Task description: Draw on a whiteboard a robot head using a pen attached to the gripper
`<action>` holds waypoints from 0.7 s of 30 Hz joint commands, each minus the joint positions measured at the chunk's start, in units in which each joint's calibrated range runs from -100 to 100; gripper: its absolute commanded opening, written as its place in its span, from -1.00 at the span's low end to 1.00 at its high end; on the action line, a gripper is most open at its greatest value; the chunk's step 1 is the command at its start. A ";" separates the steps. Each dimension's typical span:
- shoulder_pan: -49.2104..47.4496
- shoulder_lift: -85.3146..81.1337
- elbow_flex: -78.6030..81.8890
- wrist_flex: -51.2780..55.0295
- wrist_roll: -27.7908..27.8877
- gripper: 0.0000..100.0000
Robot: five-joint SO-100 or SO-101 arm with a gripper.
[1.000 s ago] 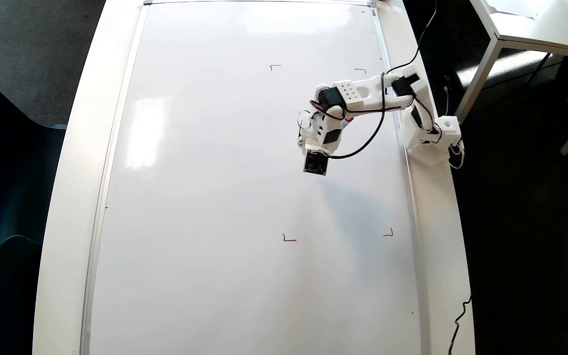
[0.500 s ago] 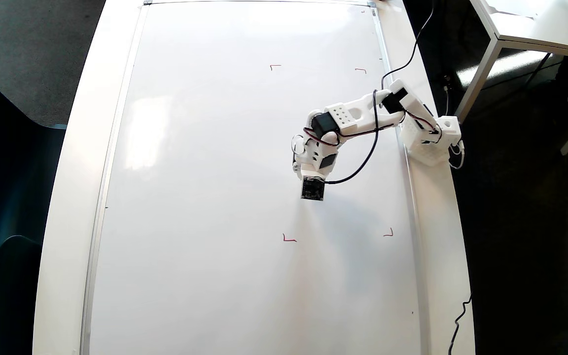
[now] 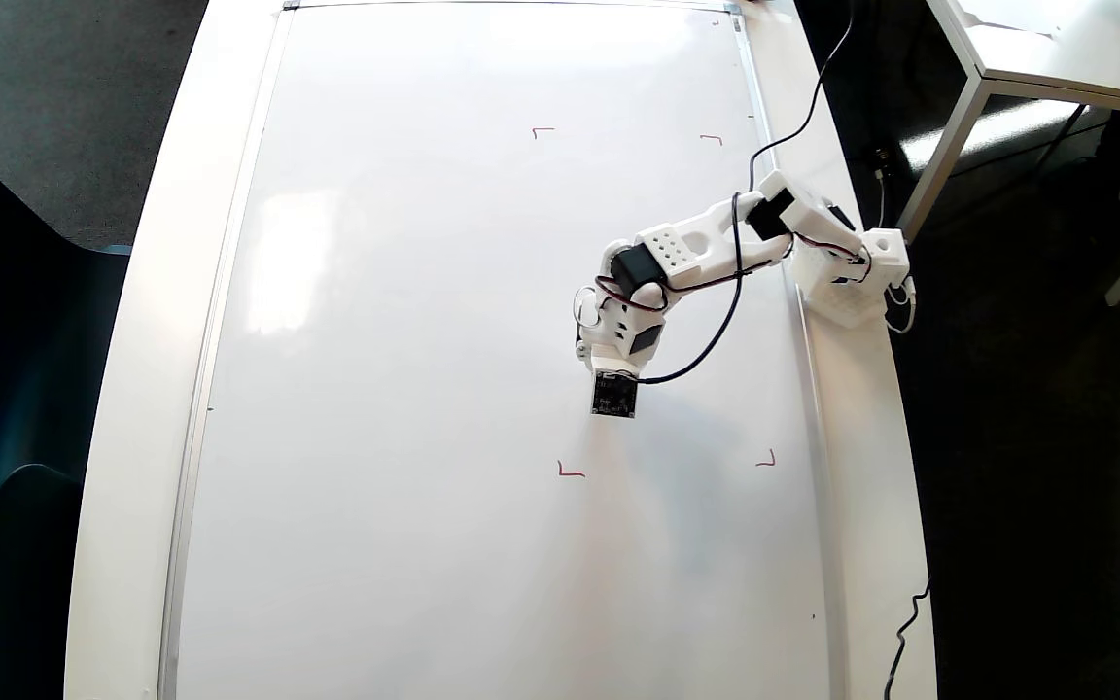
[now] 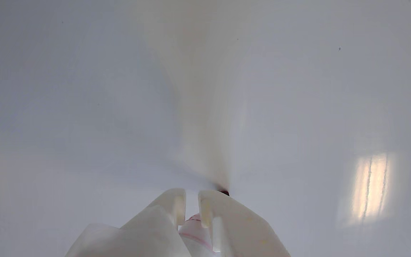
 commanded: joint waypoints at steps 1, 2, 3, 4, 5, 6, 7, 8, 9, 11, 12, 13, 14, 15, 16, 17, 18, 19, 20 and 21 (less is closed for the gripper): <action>-0.17 0.74 -1.51 0.09 -0.27 -0.99; -0.24 1.08 -1.51 0.35 -0.32 -0.99; -0.24 1.33 -1.42 0.44 -0.81 -0.99; -0.24 1.66 -1.33 0.78 -1.34 -0.99; -0.24 2.17 -1.33 2.35 -1.67 -0.99; -0.24 2.42 -1.33 2.87 -1.67 -0.99; -0.24 2.59 -1.33 3.48 -1.72 -0.99; -0.24 2.67 -1.33 3.91 -1.72 -0.99; -0.46 2.75 -1.33 4.43 -1.72 -0.99; -0.68 2.67 -1.15 6.00 -1.72 -0.99; -0.68 2.50 -1.06 6.17 -1.72 -0.99; -0.68 2.17 -0.24 6.26 -1.72 -0.99; -0.68 2.00 0.85 6.26 -1.72 -0.99; -0.68 2.00 2.66 6.26 -1.72 -0.99; -0.68 2.00 3.75 6.26 -1.72 -0.99; -0.68 2.00 5.20 6.26 -1.72 -0.99; -0.68 2.00 6.75 6.26 -1.72 -0.99; -0.98 1.16 10.29 6.26 -1.77 -0.99; -1.34 0.24 12.47 6.17 -1.77 -0.99; -1.57 -0.85 14.74 5.82 -1.77 -0.99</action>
